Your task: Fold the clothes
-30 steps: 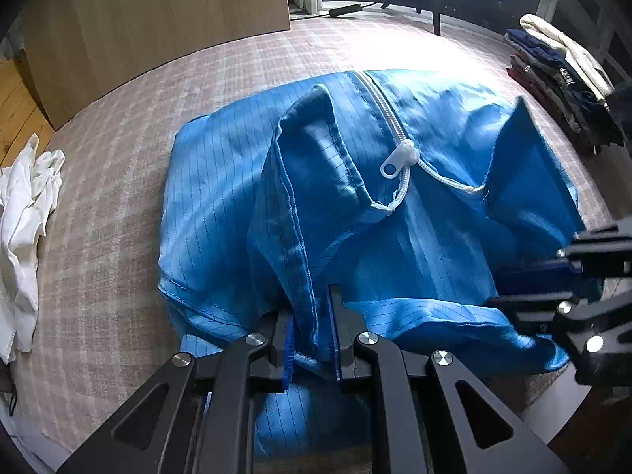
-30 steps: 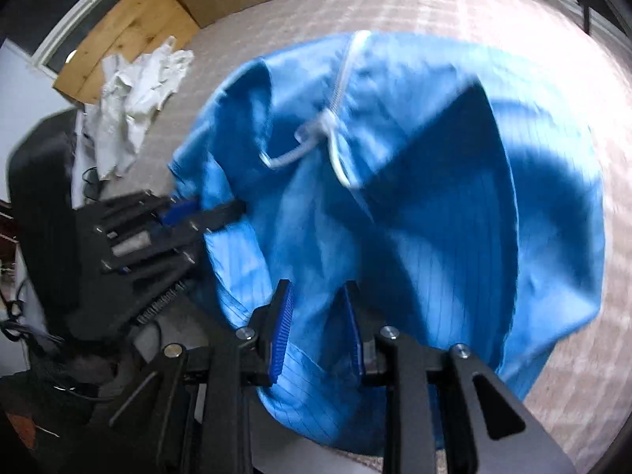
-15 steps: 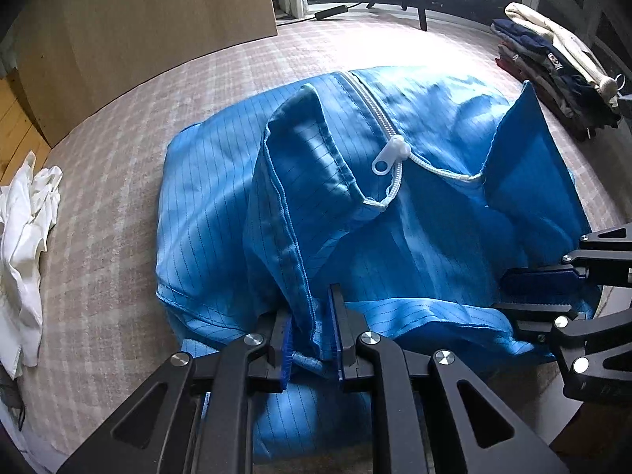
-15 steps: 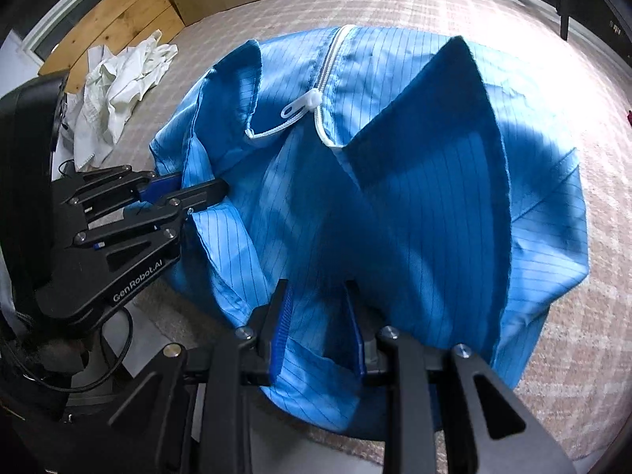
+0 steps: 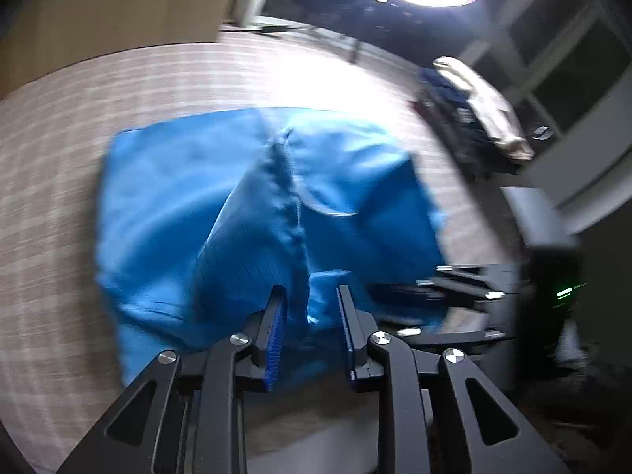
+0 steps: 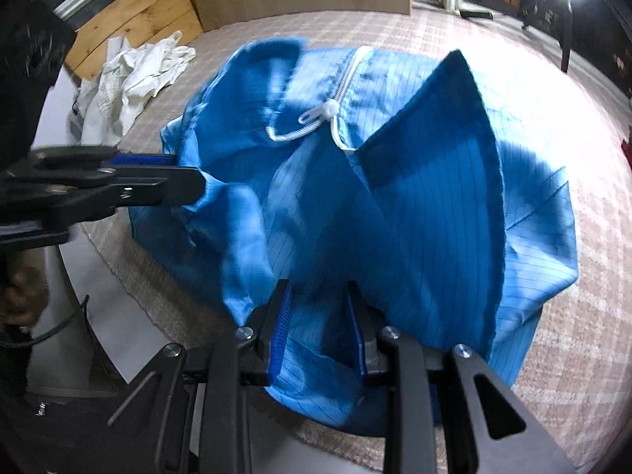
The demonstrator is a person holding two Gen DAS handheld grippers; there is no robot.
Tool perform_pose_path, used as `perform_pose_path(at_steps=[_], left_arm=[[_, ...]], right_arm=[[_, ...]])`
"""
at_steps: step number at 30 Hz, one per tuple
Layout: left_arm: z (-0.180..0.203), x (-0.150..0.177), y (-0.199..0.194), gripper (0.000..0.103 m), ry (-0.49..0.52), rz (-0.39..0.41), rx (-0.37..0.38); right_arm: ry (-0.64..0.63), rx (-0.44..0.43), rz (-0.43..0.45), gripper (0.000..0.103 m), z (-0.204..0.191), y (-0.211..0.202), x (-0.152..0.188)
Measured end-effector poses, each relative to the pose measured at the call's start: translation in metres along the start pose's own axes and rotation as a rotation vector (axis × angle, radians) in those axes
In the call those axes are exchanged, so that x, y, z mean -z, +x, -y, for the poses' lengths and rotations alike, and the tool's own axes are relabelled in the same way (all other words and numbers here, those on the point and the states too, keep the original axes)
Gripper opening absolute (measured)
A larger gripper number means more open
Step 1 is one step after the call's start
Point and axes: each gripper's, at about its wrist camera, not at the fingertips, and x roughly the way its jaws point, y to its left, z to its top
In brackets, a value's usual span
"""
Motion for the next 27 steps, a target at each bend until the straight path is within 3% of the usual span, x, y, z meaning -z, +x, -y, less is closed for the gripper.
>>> perform_pose_path(at_steps=[3, 8, 12, 15, 19, 21, 25, 27], left_arm=[[0.001, -0.011, 0.001, 0.025, 0.016, -0.01, -0.003], [-0.009, -0.017, -0.02, 0.029, 0.075, -0.023, -0.163], [-0.031, -0.008, -0.022, 0.029, 0.06, -0.115, -0.256], [-0.027, -0.006, -0.042, 0.029, 0.047, -0.091, -0.26], [0.008, -0.016, -0.059, 0.029, 0.093, -0.046, -0.217], [0.03, -0.023, -0.056, 0.03, 0.144, -0.041, -0.193], [0.059, -0.038, -0.02, 0.035, 0.259, -0.127, -0.166], [0.065, -0.041, 0.003, 0.045, 0.322, -0.202, -0.165]], right_arm=[[-0.039, -0.008, 0.014, 0.026, 0.002, -0.005, 0.004], [-0.094, -0.041, 0.016, 0.026, 0.006, -0.021, 0.008], [-0.094, -0.07, 0.009, 0.026, 0.023, -0.042, 0.012], [-0.025, -0.135, 0.07, 0.027, 0.044, -0.074, 0.013], [0.067, -0.12, 0.153, 0.049, 0.069, -0.098, 0.003], [0.111, -0.107, 0.17, 0.049, 0.081, -0.1, -0.003], [0.199, -0.147, 0.072, 0.049, 0.101, -0.08, -0.024], [0.181, -0.153, 0.017, 0.049, 0.101, -0.07, -0.031]])
